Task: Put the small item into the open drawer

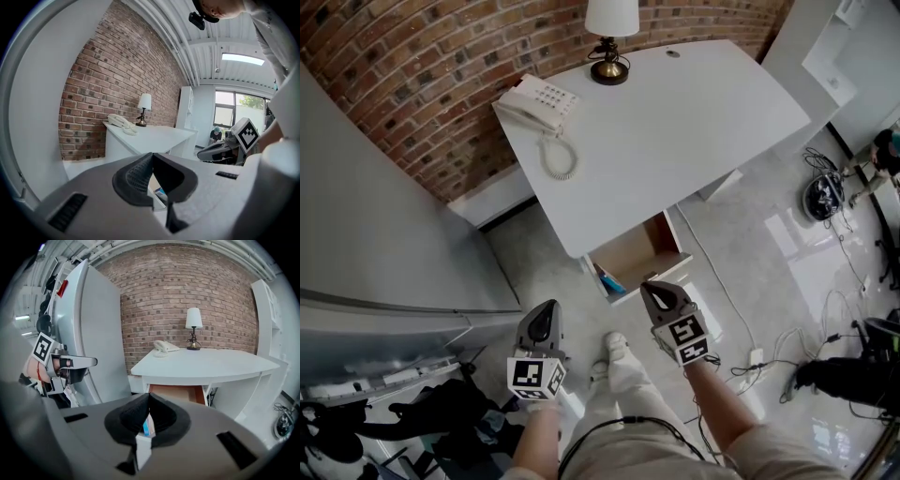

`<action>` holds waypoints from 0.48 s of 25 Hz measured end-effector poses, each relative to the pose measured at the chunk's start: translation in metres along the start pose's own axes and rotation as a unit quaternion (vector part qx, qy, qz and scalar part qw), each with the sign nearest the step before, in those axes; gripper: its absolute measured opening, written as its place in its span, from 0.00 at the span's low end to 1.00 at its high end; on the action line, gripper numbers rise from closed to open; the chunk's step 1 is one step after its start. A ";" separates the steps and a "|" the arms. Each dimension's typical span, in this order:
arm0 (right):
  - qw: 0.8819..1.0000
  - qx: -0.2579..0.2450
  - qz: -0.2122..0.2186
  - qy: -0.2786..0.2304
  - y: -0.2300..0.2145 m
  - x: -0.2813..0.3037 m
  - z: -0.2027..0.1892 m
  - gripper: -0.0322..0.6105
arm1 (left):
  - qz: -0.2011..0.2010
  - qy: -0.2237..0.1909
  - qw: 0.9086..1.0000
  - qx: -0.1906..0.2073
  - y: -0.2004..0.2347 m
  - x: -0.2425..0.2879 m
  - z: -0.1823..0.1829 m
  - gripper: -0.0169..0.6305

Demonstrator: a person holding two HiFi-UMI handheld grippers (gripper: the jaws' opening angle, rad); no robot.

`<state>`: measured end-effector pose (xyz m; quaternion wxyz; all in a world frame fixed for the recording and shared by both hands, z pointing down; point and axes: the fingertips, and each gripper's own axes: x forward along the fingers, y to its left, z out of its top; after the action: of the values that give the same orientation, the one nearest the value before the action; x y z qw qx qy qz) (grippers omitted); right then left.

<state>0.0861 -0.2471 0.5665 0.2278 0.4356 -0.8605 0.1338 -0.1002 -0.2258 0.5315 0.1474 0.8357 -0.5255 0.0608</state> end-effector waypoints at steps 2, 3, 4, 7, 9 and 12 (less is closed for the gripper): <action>1.000 0.006 -0.004 -0.007 -0.003 -0.007 0.007 0.06 | -0.001 -0.004 1.000 0.002 -0.002 -0.001 0.007 0.03; 1.000 0.009 -0.006 -0.011 -0.004 -0.011 0.010 0.06 | -0.002 -0.006 1.000 0.004 -0.003 -0.002 0.010 0.03; 1.000 0.011 -0.008 -0.015 -0.005 -0.014 0.013 0.06 | -0.003 -0.008 1.000 0.005 -0.004 -0.002 0.014 0.03; 0.999 0.018 -0.014 -0.025 -0.009 -0.027 0.019 0.06 | -0.007 -0.015 1.000 0.011 -0.008 -0.004 0.024 0.03; 0.999 0.023 -0.017 -0.035 -0.011 -0.036 0.024 0.06 | -0.009 -0.020 1.000 0.014 -0.011 -0.005 0.031 0.03; 0.998 0.027 -0.021 -0.050 -0.013 -0.048 0.032 0.06 | -0.013 -0.024 0.999 0.018 -0.015 -0.008 0.040 0.03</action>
<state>0.1126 -0.2355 0.5146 0.1754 0.4655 -0.8577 0.1301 -0.0920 -0.2252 0.4890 0.1206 0.8463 -0.5166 0.0484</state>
